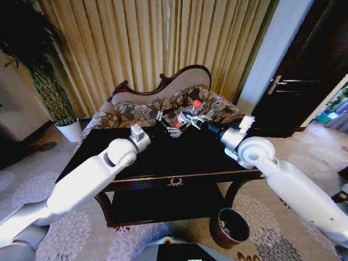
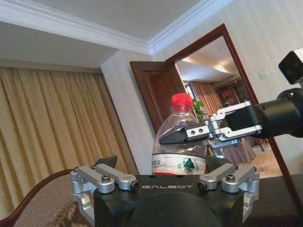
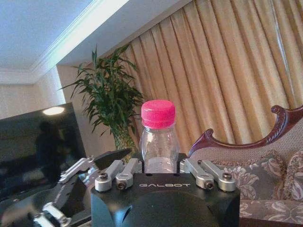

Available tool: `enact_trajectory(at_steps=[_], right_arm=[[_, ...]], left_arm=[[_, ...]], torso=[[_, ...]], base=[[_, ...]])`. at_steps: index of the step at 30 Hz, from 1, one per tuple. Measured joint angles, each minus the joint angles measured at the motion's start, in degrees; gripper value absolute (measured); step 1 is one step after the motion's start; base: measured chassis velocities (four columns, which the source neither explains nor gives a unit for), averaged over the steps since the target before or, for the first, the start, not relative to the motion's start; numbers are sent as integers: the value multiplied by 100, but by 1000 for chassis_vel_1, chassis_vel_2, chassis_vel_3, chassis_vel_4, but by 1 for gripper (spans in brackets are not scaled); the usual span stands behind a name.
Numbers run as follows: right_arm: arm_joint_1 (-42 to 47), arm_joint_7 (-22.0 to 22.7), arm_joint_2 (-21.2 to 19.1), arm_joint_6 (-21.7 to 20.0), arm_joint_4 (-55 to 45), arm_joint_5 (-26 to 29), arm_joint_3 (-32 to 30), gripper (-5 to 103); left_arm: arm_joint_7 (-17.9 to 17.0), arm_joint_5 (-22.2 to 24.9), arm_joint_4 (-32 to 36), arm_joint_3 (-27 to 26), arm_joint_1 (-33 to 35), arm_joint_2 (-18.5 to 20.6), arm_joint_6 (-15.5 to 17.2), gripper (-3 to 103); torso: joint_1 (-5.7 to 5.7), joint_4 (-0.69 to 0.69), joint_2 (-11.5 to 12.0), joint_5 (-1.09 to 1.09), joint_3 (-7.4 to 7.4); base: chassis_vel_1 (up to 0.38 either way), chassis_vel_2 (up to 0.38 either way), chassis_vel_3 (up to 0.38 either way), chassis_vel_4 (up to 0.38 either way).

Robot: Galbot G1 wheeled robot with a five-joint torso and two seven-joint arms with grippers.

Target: Move to the front of the table and place the trash on the table into the trash bin.

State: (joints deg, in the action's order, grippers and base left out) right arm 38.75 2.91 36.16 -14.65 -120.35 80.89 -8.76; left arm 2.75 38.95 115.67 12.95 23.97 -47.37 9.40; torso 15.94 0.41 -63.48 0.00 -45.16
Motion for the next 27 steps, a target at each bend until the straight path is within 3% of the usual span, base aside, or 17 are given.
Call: enact_trajectory(at_steps=[9, 16, 24, 26, 27], right_arm=[[39, 11, -15, 22, 46, -1, -48, 30], [182, 19, -44, 68, 129, -66, -171, 29], [507, 415, -61, 226, 68, -228, -365, 29], [632, 594, -61, 279, 29, -353, -467, 29], [632, 594, -61, 279, 29, -353, -467, 29]], left_arm=[[15, 157, 183, -251, 175, 183, 25, 100], [27, 345, 445, -734, 564, 396, 130, 100], [2, 518, 729, -1660, 1247, 774, 166, 100], [-16, 626, 846, -2257, 1684, 961, 194, 100], [-16, 626, 846, -2257, 1684, 961, 194, 100]], torso=[[0, -1, 0, 0, 0], [0, 0, 0, 0, 0], [0, 0, 0, 0, 0], [0, 0, 0, 1, 0], [0, 0, 0, 1, 0]], base=[[0, 0, 0, 0], [0, 0, 0, 0], [0, 0, 0, 0], [0, 0, 0, 0], [0, 0, 0, 0]])
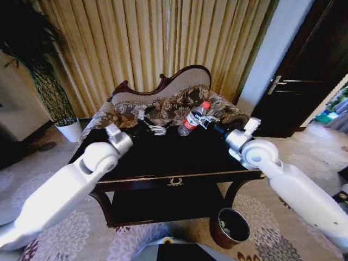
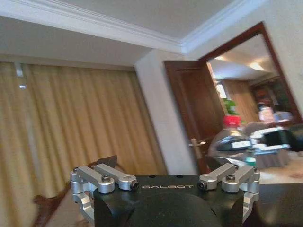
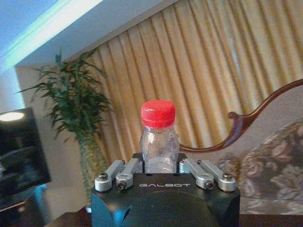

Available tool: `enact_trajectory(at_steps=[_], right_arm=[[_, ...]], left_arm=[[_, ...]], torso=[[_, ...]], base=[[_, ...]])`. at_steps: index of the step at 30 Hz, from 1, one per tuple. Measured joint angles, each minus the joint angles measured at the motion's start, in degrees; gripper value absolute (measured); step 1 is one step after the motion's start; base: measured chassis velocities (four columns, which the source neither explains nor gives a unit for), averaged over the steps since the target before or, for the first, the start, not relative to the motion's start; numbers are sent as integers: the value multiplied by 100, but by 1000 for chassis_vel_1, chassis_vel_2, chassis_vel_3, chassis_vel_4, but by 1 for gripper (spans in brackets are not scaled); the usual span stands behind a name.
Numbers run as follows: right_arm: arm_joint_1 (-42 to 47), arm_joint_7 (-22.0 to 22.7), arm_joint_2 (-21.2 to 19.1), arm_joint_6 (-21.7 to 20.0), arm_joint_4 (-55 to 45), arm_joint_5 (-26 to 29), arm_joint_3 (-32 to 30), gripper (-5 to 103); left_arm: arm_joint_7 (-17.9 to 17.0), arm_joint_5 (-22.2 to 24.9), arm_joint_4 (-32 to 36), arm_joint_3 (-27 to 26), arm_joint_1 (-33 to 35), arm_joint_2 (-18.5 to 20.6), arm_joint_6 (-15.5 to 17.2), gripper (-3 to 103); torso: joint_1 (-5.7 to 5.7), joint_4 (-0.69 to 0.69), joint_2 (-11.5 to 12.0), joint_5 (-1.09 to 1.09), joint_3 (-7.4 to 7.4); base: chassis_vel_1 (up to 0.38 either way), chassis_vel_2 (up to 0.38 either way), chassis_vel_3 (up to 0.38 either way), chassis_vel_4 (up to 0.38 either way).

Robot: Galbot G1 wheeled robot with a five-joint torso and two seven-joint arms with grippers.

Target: Move to the front of the table and place the trash on the table into the trash bin.

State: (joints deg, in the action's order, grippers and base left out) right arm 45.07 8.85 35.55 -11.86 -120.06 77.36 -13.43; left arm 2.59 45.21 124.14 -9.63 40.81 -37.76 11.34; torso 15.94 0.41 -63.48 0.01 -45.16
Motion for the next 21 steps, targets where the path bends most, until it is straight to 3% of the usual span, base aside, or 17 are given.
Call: enact_trajectory(at_steps=[3, 7, 13, 20, 21], right_arm=[[122, 346, -32, 9, -38, -170, -119, 29], [262, 647, -106, 10, -64, -341, -314, 29], [573, 772, -263, -2, -60, -739, -720, 29], [1178, 798, -406, -101, -9, -1168, -1589, 29], [1178, 798, -406, -101, -9, -1168, -1589, 29]], left_arm=[[-42, 90, 153, -772, 559, 217, 10, 100], [-193, 188, 288, -1364, 919, 284, 54, 100], [-386, 177, 326, -1971, 1409, 300, 118, 100], [-407, 410, 234, -3599, 2580, 309, 224, 100], [-407, 410, 234, -3599, 2580, 309, 224, 100]], torso=[[0, -3, 0, 0, 0], [0, 0, 0, 0, 0], [0, 2, 0, -1, 0], [0, 0, 0, -1, 0], [0, 0, 0, -1, 0]], base=[[0, 0, 0, 0], [0, 0, 0, 0], [0, 0, 0, 0], [0, 0, 0, 0], [0, 0, 0, 0]])
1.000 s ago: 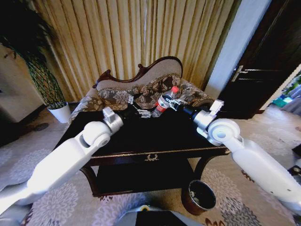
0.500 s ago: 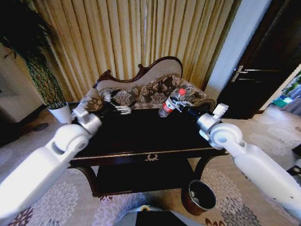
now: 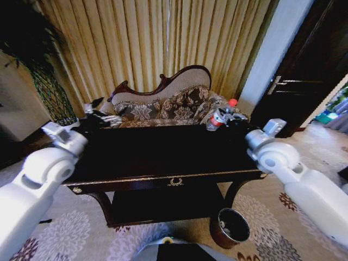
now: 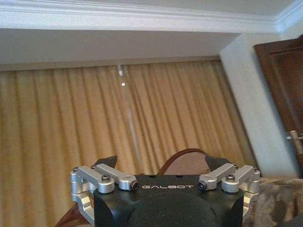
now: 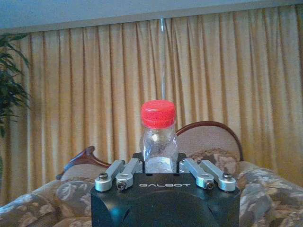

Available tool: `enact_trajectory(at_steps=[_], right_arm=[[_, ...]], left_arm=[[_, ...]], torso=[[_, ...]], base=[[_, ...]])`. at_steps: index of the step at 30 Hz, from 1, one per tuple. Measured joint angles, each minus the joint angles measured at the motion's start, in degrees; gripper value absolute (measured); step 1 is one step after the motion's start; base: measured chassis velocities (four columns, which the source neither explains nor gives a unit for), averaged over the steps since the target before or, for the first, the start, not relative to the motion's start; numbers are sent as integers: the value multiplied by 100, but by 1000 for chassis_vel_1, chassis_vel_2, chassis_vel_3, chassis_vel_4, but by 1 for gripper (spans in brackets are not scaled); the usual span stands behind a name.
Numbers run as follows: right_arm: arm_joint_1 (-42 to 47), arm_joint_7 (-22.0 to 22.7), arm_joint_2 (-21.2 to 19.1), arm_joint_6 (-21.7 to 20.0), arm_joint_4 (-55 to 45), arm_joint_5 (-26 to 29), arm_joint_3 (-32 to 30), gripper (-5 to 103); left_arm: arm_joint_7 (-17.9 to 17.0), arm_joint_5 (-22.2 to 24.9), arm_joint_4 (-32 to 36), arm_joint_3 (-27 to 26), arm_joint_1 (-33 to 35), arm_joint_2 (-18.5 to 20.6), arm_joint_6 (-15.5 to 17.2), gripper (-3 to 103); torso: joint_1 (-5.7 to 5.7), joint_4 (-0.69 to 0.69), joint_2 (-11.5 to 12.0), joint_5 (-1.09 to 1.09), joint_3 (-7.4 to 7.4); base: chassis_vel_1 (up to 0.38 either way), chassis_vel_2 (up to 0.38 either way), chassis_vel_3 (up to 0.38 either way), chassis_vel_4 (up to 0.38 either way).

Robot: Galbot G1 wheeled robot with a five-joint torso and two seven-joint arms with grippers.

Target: Move to the front of the table and place the trash on the table into the trash bin.

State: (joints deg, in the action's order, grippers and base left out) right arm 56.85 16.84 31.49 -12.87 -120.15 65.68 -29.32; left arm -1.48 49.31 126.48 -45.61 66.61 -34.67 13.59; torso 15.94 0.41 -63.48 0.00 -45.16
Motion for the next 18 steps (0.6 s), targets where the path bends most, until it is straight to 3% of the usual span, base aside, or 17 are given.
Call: enact_trajectory(at_steps=[3, 11, 18], right_arm=[[12, 153, -23, -37, 57, -59, -95, 29], [177, 439, 19, -73, 112, -206, -265, 29], [487, 596, 83, -220, 109, -350, -642, 29]], left_arm=[[18, 65, -109, -620, 529, 93, 0, 100], [38, 181, -616, -1439, 1130, 71, -73, 100], [-286, 658, -881, -1892, 1140, -201, 335, 100]], torso=[[0, -1, 0, 0, 0], [0, -1, 0, 1, -1], [0, 0, 0, 0, 0]], base=[[0, 0, 0, 0], [0, 0, 0, 0], [0, 0, 0, 0]])
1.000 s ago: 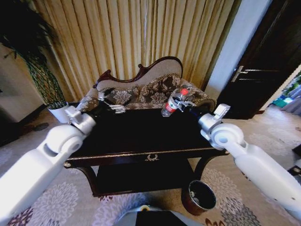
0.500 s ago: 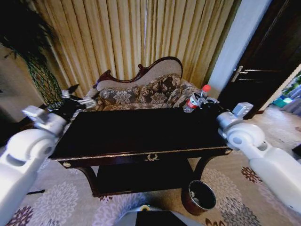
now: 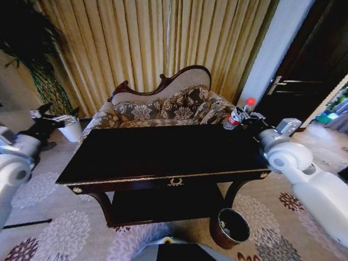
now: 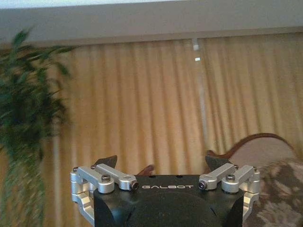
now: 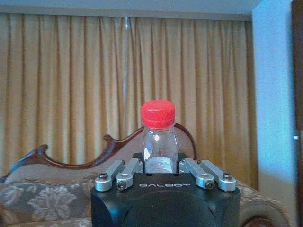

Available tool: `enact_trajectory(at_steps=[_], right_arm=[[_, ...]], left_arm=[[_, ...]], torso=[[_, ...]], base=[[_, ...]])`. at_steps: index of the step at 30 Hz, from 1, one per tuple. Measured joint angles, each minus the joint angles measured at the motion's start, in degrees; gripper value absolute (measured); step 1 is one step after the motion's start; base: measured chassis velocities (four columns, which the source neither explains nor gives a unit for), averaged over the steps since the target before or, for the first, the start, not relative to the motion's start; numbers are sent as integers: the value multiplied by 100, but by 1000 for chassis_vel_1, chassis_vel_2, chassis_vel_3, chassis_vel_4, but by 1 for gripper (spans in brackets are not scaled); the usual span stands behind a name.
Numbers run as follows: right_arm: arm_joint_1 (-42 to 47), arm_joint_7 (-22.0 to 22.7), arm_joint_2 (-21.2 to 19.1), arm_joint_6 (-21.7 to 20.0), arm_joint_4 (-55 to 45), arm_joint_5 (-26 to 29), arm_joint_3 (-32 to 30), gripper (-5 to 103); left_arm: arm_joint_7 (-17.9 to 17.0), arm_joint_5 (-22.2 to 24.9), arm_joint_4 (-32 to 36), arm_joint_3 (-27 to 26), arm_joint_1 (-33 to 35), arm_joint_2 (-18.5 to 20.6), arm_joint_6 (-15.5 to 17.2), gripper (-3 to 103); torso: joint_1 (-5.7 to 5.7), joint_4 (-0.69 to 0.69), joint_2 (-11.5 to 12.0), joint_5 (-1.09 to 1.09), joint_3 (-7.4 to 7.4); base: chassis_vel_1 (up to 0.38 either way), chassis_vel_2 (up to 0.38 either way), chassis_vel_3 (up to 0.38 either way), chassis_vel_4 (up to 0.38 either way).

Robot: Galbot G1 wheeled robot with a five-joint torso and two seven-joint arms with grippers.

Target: Move to the front of the table and place the trash on the table into the trash bin.

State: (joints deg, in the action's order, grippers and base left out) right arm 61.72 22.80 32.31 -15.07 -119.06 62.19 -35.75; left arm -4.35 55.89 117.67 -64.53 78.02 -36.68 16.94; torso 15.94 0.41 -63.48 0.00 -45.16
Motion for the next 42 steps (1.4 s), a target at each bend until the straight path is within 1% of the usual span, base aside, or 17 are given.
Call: enact_trajectory(at_steps=[2, 3, 5, 6, 8, 9, 12, 15, 21, 25, 28, 30, 35, 42], right_arm=[[209, 53, 47, -104, -46, -50, -168, 29], [209, 53, 47, -104, -46, -50, -168, 29], [463, 85, 134, -191, -133, -146, -335, 29], [463, 85, 134, -191, -133, -146, -335, 29], [626, 90, 192, -230, -222, -198, -455, 29], [626, 90, 192, -230, -222, -198, -455, 29], [842, 91, 243, -313, -357, -203, -625, 29], [934, 89, 257, -325, -409, -201, -715, 29], [991, 84, 261, -356, -472, -179, -787, 29], [1024, 75, 284, -371, -517, -177, -763, 29], [1024, 72, 288, -371, -534, -173, -742, 29], [1021, 72, 288, -372, -535, -172, -734, 29], [999, 63, 285, -386, -522, -162, -721, 29], [1006, 57, 279, -388, -511, -148, -739, 29]], left_arm=[[-153, 87, -1, -133, 40, -153, 167, 100], [-153, 87, -1, -133, 40, -153, 167, 100], [-354, 239, 74, -304, 84, -286, 419, 100], [-354, 239, 74, -304, 84, -286, 419, 100], [-558, 373, 169, -378, 87, -351, 667, 100], [-558, 373, 169, -378, 87, -351, 667, 100], [-674, 433, 237, -381, 66, -424, 801, 100], [-697, 461, 291, -380, 74, -457, 866, 100], [-693, 448, 325, -316, 82, -464, 880, 100], [-666, 311, 365, -221, 69, -475, 882, 100], [-648, 284, 388, -190, 71, -479, 880, 100], [-637, 277, 393, -176, 70, -481, 876, 100], [-510, 258, 404, -60, 35, -484, 850, 100], [-450, 240, 401, 88, -36, -487, 799, 100]], torso=[[0, 0, 0, 1, 0], [0, 0, 0, 1, 0], [0, -1, 1, 0, 0], [0, -1, 1, 0, 0], [0, 0, 0, 0, 0], [0, 0, 0, 0, 0], [0, 0, 0, 0, 0], [0, 0, 0, 0, 0], [0, 0, 0, 0, 0], [0, -1, 1, 0, 0], [1, -2, 0, 0, 0], [1, 0, 1, 0, 0], [2, -1, 1, 0, -1], [1, 0, 1, 0, -1]], base=[[0, 0, 0, 0], [0, 0, 0, 0], [0, 0, 0, 0], [0, 0, 0, 0], [0, 0, 0, 0], [0, 0, 0, 0], [0, 0, 0, 0], [0, 0, 0, 0], [0, 0, 0, 0], [0, 0, 0, 0], [0, 0, 0, 0], [27, -61, -30, 23], [68, -76, -74, 81], [127, -129, -123, 128]])
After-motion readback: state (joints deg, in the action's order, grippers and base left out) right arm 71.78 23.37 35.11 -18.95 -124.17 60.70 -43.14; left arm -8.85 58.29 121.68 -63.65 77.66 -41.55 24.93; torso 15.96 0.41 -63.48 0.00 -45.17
